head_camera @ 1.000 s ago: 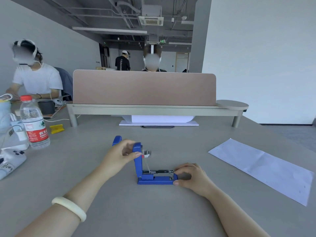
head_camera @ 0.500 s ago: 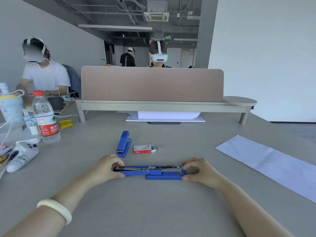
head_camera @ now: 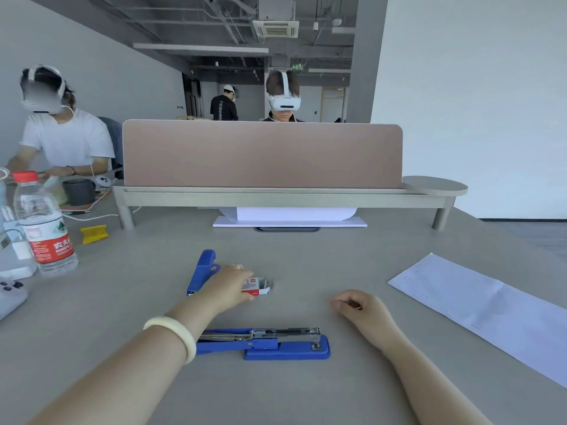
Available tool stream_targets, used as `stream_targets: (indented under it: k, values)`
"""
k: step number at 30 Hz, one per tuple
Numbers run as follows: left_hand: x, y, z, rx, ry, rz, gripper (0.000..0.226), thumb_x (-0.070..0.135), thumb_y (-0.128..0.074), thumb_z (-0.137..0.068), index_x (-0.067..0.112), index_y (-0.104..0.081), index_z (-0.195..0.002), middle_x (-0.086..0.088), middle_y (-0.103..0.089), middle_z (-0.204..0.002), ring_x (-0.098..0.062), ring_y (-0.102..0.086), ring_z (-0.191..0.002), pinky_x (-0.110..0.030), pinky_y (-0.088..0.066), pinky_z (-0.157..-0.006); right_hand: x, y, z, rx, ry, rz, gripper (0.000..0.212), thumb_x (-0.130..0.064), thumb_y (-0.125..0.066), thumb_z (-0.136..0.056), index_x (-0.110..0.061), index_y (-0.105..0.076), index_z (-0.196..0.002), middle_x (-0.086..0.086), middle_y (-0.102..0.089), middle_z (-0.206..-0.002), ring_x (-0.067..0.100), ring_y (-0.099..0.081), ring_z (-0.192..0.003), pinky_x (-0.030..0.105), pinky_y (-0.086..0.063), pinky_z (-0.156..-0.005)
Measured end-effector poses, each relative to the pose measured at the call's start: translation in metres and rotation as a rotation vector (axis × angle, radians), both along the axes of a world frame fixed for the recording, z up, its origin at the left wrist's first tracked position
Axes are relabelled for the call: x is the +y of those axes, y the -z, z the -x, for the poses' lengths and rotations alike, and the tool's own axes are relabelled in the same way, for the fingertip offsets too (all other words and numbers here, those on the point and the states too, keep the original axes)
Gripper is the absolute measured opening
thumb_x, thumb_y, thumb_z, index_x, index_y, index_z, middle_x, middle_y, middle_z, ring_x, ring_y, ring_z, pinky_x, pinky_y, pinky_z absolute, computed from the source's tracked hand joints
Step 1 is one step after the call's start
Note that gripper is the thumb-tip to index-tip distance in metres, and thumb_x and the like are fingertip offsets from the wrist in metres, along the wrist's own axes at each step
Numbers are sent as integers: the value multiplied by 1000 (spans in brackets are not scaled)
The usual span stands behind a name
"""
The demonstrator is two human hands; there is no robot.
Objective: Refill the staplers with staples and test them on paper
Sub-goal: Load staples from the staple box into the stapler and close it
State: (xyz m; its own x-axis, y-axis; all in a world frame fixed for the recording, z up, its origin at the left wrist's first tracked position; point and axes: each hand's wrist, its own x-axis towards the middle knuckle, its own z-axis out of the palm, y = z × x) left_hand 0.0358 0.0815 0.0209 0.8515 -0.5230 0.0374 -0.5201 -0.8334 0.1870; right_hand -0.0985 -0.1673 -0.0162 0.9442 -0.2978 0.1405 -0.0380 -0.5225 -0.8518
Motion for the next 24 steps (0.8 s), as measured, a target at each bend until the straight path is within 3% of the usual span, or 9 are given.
stream_targets:
  k: [2,4,8,11,15,18,24]
  values:
    - [-6,1,-1,-28,-9,-31,32,34,-58,-88,13,-59,-112,-7,-55,-119,-22,-53,-95,-32,-43,-79,-1,0,-2,-6,-16,2,11,-24,-65,-85,-26,-69,-75,-10,-67,-77,5,-55,-71,10,-40,-63]
    - [-12,2,1,-39,9,-14,28,34,-58,-87,16,-61,-109,-5,-57,-115,-19,-50,-87,-31,-40,-74,3,-2,-5,-27,-12,-3,14,-20,-65,-85,-29,-68,-75,-10,-68,-79,5,-56,-72,7,-40,-63]
    - [-31,2,12,21,105,31,37,38,-64,-81,24,-59,-115,2,-56,-117,-18,-54,-103,-29,-42,-78,16,-9,-9,-76,-55,6,23,-16,-60,-87,-37,-66,-83,-14,-61,-90,4,-54,-78,2,-39,-69]
    - [-49,-2,20,33,183,23,41,36,-67,-79,22,-58,-116,1,-57,-119,-17,-54,-107,-25,-37,-77,21,-15,-18,-42,-48,121,16,-22,-60,-87,-34,-69,-80,-12,-55,-86,4,-52,-74,8,-39,-67]
    - [-62,-4,26,-13,204,27,39,35,-71,-76,22,-60,-110,2,-60,-112,-16,-55,-97,-26,-40,-72,23,-15,-31,112,38,317,17,-31,-59,-84,-19,-70,-77,-4,-56,-86,20,-58,-88,33,-47,-79]
    - [-64,-5,30,-59,214,18,38,37,-70,-75,23,-59,-110,3,-59,-110,-16,-55,-96,-29,-42,-73,25,-15,-34,192,99,414,21,-36,-59,-83,-18,-70,-83,-1,-65,-91,22,-60,-91,31,-46,-76]
    - [-65,-6,35,-122,233,-27,39,36,-68,-77,21,-59,-112,1,-59,-111,-19,-57,-96,-34,-48,-78,33,-22,-43,313,152,399,23,-38,-60,-76,-22,-55,-60,-4,-62,-76,21,-57,-78,29,-38,-70]
